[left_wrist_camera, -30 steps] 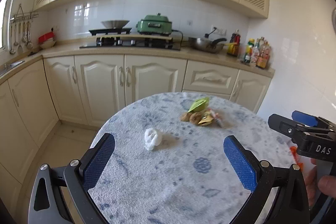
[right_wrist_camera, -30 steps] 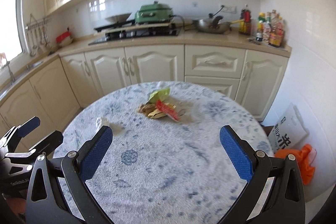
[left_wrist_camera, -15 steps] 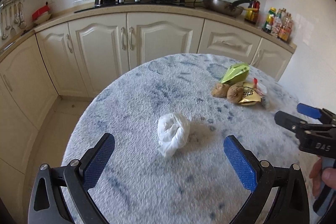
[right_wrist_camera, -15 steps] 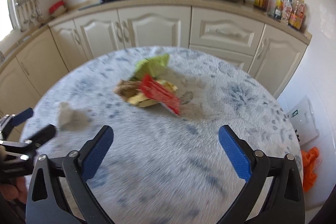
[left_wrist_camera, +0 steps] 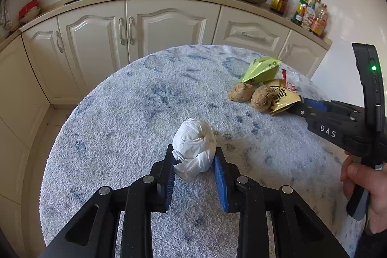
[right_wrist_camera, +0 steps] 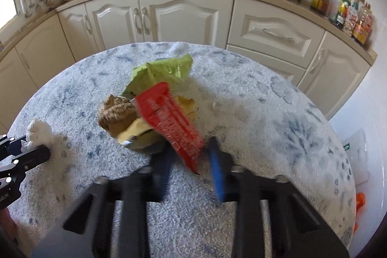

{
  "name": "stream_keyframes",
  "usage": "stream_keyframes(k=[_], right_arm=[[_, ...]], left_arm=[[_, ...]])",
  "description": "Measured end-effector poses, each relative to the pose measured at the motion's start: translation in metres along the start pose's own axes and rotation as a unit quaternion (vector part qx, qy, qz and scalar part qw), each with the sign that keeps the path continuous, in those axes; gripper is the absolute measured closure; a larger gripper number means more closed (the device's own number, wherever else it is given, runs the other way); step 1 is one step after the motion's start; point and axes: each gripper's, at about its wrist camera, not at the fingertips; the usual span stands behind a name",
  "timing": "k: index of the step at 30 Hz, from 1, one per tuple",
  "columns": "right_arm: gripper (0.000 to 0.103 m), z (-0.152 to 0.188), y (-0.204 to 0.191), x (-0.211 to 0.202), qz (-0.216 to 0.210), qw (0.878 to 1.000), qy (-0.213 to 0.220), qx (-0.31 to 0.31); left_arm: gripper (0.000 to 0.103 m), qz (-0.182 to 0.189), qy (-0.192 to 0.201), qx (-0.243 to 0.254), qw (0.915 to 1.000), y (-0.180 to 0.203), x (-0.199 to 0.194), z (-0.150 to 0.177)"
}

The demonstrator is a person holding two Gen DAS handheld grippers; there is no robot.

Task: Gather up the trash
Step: 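Grasp the white tissue with the left gripper while the right grasps the red wrapper, then carry white tissue and red wrapper over the blue bin and open both grippers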

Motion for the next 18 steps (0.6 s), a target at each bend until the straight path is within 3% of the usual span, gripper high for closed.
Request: stream_keyframes(k=[5,15,18], right_arm=[[0.088,0.008,0.007,-0.014,-0.019,0.999,0.01,0.024],[0.086,0.028,0.008,-0.031,-0.028,0.999,-0.003,0.028],[0.082,0.028,0.009,-0.024,-0.025,0.999,-0.006,0.025]], left_arm=[[0.078,0.007,0.007,0.007,0.9999,0.002,0.0,0.0],[0.078,0.019,0.014,0.018,0.9996,0.026,-0.022,0.025],[0.078,0.022,0.013,0.014,0.9996,0.031,-0.024,0.026]])
Point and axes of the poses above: each gripper's, at about its wrist camera, not at the fingertips, and x roughly the way its jaws point, y to its right, z to its underside, and after that the axes turned 4 degrees about y, right-handed
